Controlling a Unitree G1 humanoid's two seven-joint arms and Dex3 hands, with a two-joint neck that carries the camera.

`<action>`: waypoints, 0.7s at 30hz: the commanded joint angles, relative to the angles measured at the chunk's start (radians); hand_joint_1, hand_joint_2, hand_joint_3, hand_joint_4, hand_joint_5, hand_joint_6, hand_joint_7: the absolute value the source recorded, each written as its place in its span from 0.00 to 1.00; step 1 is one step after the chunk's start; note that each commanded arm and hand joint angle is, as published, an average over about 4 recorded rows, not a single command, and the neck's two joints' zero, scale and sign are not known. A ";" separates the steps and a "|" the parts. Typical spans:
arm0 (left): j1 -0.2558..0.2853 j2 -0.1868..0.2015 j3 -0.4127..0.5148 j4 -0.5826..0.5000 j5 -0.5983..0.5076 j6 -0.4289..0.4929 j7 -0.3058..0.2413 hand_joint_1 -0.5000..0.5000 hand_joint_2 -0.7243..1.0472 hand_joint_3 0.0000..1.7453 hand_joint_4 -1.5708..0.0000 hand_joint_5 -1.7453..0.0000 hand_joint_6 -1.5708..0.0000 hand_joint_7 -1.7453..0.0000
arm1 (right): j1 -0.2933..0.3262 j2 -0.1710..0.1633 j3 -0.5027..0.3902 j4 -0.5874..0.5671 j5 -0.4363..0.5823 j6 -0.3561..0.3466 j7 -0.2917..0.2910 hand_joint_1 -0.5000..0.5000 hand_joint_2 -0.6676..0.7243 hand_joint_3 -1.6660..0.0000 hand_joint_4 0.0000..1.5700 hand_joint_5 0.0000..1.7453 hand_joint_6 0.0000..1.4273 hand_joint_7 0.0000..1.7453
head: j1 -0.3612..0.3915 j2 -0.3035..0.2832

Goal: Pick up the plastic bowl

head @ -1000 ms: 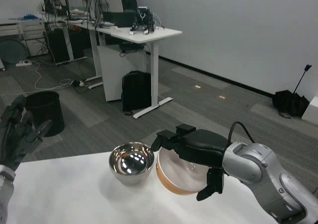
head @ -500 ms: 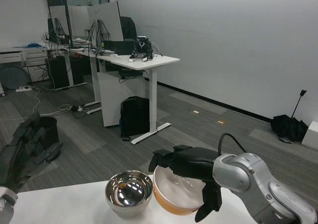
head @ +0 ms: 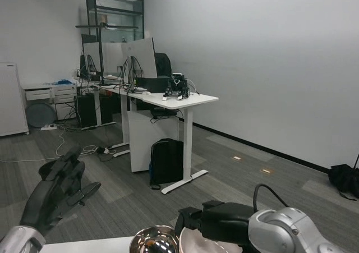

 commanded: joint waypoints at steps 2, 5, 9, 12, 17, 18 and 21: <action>0.003 0.010 -0.006 -0.012 -0.012 -0.005 -0.002 0.00 0.90 0.05 1.00 1.00 0.95 0.96 | -0.053 -0.016 0.018 -0.005 -0.019 -0.001 0.010 0.08 0.05 0.14 0.72 0.83 0.88 0.64 | -0.003 -0.005; 0.006 0.011 -0.007 -0.016 -0.013 -0.005 -0.001 0.00 0.90 0.05 1.00 1.00 0.95 0.96 | -0.067 -0.019 0.019 -0.005 -0.024 -0.001 0.012 0.08 0.05 0.14 0.71 0.83 0.88 0.64 | -0.009 -0.008; 0.009 0.012 -0.007 -0.022 -0.014 -0.005 -0.002 0.00 0.90 0.05 1.00 1.00 0.95 0.96 | -0.074 -0.024 0.019 -0.005 -0.031 -0.001 0.014 0.08 0.05 0.14 0.71 0.83 0.88 0.64 | -0.015 -0.015; 0.014 0.013 -0.007 -0.028 -0.017 -0.005 -0.003 0.00 0.90 0.05 1.00 1.00 0.95 0.96 | -0.077 -0.026 0.018 -0.005 -0.037 -0.001 0.017 0.08 0.05 0.14 0.71 0.83 0.88 0.64 | -0.023 -0.039; 0.019 0.013 -0.008 -0.036 -0.022 -0.005 -0.004 0.00 0.90 0.05 1.00 1.00 0.95 0.96 | -0.078 -0.027 0.002 -0.005 -0.051 -0.001 0.019 0.07 0.05 0.14 0.71 0.83 0.88 0.64 | -0.035 -0.099; 0.021 0.015 -0.008 -0.038 -0.024 -0.005 -0.004 0.00 0.90 0.05 1.00 1.00 0.95 0.96 | -0.077 -0.027 -0.002 -0.005 -0.053 -0.001 0.020 0.08 0.05 0.14 0.71 0.83 0.88 0.64 | -0.036 -0.111; 0.026 0.017 -0.008 -0.045 -0.028 -0.005 -0.004 0.00 0.90 0.05 1.00 1.00 0.95 0.96 | -0.074 -0.027 -0.009 -0.005 -0.058 -0.001 0.022 0.07 0.05 0.14 0.71 0.83 0.88 0.64 | -0.036 -0.137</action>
